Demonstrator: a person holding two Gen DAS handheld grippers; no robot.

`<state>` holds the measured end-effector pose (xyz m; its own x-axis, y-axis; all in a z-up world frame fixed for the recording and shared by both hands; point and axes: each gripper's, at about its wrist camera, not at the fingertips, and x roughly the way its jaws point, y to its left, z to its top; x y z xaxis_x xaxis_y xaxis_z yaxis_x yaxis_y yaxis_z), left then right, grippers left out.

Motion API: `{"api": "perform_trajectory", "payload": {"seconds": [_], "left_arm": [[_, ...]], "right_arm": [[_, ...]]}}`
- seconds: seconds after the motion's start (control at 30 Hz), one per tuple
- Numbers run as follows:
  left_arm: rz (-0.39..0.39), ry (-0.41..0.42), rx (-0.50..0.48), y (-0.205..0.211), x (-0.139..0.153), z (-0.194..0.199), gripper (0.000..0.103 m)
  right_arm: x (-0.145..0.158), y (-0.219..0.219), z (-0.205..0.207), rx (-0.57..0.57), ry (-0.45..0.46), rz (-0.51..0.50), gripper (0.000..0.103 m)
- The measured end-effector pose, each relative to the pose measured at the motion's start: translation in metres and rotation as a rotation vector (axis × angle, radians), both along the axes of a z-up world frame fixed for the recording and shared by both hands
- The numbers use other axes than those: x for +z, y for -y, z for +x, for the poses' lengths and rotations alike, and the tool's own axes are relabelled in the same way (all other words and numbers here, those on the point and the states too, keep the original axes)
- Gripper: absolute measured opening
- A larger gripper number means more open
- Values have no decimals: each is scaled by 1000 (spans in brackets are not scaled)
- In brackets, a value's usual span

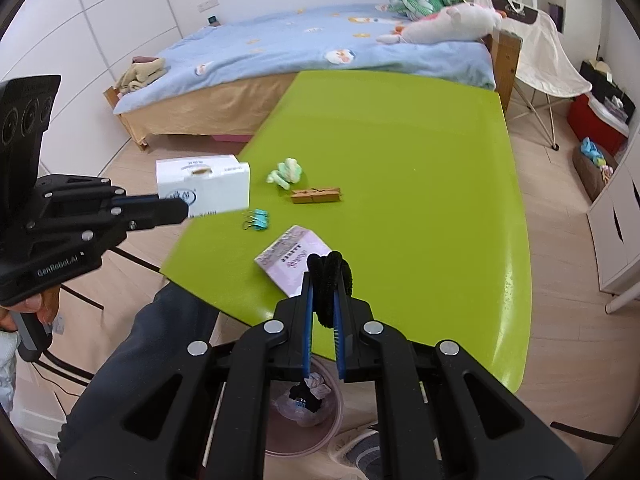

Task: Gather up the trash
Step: 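Grasp the white tissue box with the left gripper while the right gripper holds the black sock, then open the right gripper over the pink bin to drop the black sock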

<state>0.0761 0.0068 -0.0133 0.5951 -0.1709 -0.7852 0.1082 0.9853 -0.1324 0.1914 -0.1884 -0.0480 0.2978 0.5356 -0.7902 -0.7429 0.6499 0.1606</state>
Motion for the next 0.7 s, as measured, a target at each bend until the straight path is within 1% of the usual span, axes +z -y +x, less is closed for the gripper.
{"api": "perform_trajectory", "payload": {"seconds": [0.13,0.33,0.63,0.7], "left_arm": [[3,23,-13,5,2,-19,0],[10,28,-27,13,-4,-43,0],[-6,5,-37,22,-18,-70,0],[11,3,-36,25,-22,-77,0]], "right_arm": [[6,3,-14,17,16,8,8],[9,6,-37,48,45,-3,8],[-2,16,-68,92,30,-19,8],[-5,17,-76,104,24,-23,8]]}}
